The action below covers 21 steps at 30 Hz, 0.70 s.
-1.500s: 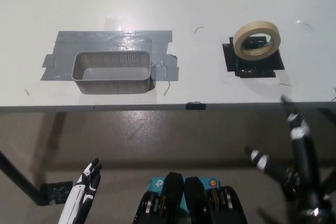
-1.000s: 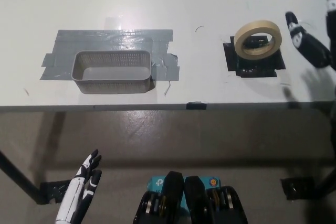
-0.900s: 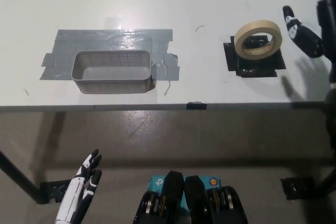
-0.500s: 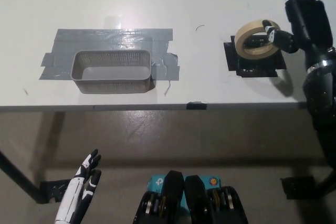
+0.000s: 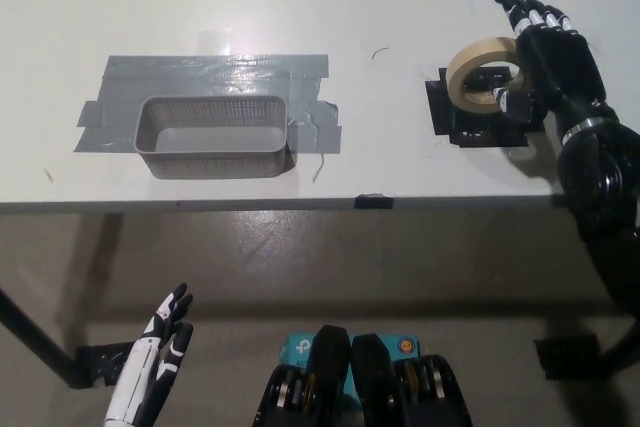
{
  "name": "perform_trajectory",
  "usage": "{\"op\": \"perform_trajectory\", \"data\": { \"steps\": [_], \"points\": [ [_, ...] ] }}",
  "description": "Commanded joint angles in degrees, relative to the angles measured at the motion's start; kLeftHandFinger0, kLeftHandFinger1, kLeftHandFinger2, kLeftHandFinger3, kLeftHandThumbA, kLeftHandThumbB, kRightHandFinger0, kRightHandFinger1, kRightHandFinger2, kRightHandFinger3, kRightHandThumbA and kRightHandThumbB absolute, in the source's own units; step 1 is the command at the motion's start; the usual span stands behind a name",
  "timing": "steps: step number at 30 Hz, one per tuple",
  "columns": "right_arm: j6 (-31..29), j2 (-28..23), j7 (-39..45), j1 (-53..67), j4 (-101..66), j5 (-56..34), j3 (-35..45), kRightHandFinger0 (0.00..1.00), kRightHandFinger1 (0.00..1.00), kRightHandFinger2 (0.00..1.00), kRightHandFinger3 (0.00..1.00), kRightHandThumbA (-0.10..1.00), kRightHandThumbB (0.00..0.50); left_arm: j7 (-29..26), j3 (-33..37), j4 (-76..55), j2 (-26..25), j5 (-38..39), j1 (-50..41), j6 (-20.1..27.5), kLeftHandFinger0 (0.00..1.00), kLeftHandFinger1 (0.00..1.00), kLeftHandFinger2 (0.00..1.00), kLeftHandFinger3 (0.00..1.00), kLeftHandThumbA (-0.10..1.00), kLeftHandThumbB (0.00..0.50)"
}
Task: The robot picks the tape placed on the black area with right hand and places it in the small grey container.
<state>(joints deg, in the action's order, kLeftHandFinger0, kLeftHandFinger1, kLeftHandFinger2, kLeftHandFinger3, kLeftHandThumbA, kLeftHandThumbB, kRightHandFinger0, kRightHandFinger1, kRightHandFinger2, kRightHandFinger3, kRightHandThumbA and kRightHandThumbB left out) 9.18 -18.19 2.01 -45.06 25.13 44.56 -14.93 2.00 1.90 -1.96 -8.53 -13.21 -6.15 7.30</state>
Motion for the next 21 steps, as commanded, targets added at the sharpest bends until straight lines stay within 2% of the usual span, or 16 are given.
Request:
{"op": "perform_trajectory", "data": {
  "steps": [1, 8, 10, 15, 21],
  "points": [
    [0.43, -0.71, -2.14, -5.09, 2.86, 0.57, -0.36, 1.0, 1.0, 1.0, 1.0, 0.68, 0.5, -0.7, -0.4, -1.69, -0.96, -0.04, 0.45, 2.45, 1.0, 1.0, 1.0, 1.0, 0.74, 0.146],
    [1.27, -0.14, -5.12, -6.82, 6.72, 1.03, -0.73, 1.0, 1.0, 1.0, 1.0, 0.7, 0.494, -0.57, -0.23, -1.97, -1.12, -0.39, 0.49, 2.44, 1.0, 1.0, 1.0, 1.0, 0.75, 0.146],
    [1.13, 0.14, -6.38, -7.26, 7.54, 0.64, -0.45, 1.0, 1.0, 1.0, 1.0, 0.71, 0.485, -0.53, -0.03, -2.23, -1.2, -1.1, 0.4, 1.7, 1.0, 1.0, 1.0, 1.0, 0.78, 0.16],
    [0.39, 0.51, -8.25, -8.69, 11.03, 0.39, -0.92, 1.0, 1.0, 1.0, 1.0, 0.73, 0.5, -0.3, 0.0, -2.64, -1.37, -1.13, 0.34, 1.74, 1.0, 1.0, 1.0, 1.0, 0.77, 0.145],
    [-0.43, 1.43, -9.87, -9.98, 14.54, -0.37, -1.58, 1.0, 1.0, 1.0, 1.0, 0.66, 0.5, -0.36, 0.1, -2.4, -1.3, -1.11, 0.57, 2.42, 1.0, 1.0, 1.0, 1.0, 0.76, 0.143]
  ]
}}
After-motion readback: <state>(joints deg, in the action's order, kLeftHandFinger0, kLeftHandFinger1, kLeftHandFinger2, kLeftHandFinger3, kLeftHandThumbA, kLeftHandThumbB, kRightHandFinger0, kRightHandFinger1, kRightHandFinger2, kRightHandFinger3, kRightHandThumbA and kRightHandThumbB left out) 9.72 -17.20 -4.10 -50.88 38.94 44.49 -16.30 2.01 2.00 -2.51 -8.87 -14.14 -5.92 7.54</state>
